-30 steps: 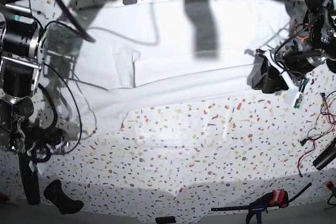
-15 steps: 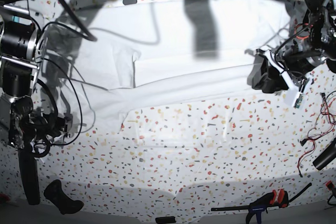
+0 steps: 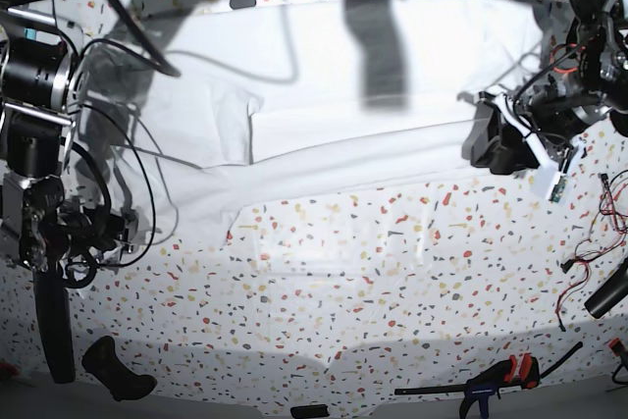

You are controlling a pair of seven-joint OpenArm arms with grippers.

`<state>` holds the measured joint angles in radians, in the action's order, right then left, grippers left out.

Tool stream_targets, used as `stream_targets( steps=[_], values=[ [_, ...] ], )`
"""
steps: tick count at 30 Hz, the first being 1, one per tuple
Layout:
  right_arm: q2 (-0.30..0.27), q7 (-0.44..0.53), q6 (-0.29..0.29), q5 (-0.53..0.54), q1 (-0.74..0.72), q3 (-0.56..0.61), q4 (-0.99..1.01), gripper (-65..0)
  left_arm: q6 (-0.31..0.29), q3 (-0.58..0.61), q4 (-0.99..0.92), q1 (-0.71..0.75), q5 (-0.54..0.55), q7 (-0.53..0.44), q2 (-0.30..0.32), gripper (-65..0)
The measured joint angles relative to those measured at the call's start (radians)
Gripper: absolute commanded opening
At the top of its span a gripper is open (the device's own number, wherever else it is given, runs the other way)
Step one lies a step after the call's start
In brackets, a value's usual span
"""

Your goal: Fold the T-shirt properly

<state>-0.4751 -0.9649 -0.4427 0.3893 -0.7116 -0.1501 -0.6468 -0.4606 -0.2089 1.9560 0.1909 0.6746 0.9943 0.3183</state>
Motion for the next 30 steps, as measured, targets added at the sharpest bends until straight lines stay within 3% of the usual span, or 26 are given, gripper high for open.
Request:
stream_targets(
  steps=[3, 12, 13, 16, 23, 25, 28, 30],
  values=[
    [0.0, 0.01, 0.0, 0.0, 0.0, 0.0, 0.015, -34.1, 0.0, 0.0, 0.0, 0.0, 0.0, 0.0, 0.0, -46.0],
    [0.001, 0.01, -0.001, 0.0, 0.0, 0.0, 0.018, -61.4, 0.0, 0.0, 0.0, 0.0, 0.0, 0.0, 0.0, -46.0],
    [0.001, 0.011, -0.023, 0.0, 0.0, 0.0, 0.018, -64.8, 0.0, 0.0, 0.0, 0.0, 0.0, 0.0, 0.0, -46.0],
    [0.001, 0.022, -0.079, 0.0, 0.0, 0.0, 0.018, -65.0, 0.0, 0.0, 0.0, 0.0, 0.0, 0.0, 0.0, -46.0],
    [0.0, 0.022, -0.094, 0.0, 0.0, 0.0, 0.018, -65.0, 0.0, 0.0, 0.0, 0.0, 0.0, 0.0, 0.0, -46.0],
    [0.0, 0.019, -0.138, 0.001, -0.003, 0.0, 0.018, -65.0, 0.0, 0.0, 0.0, 0.0, 0.0, 0.0, 0.0, -46.0],
    [-0.004, -0.058, -0.248, 0.121, -0.014, 0.0, 0.017, -65.0, 0.0, 0.0, 0.0, 0.0, 0.0, 0.0, 0.0, -46.0],
    [-0.003, -0.123, -0.247, 0.219, -0.016, 0.0, -0.006, -65.0, 0.0, 0.0, 0.0, 0.0, 0.0, 0.0, 0.0, -46.0]
  ],
)
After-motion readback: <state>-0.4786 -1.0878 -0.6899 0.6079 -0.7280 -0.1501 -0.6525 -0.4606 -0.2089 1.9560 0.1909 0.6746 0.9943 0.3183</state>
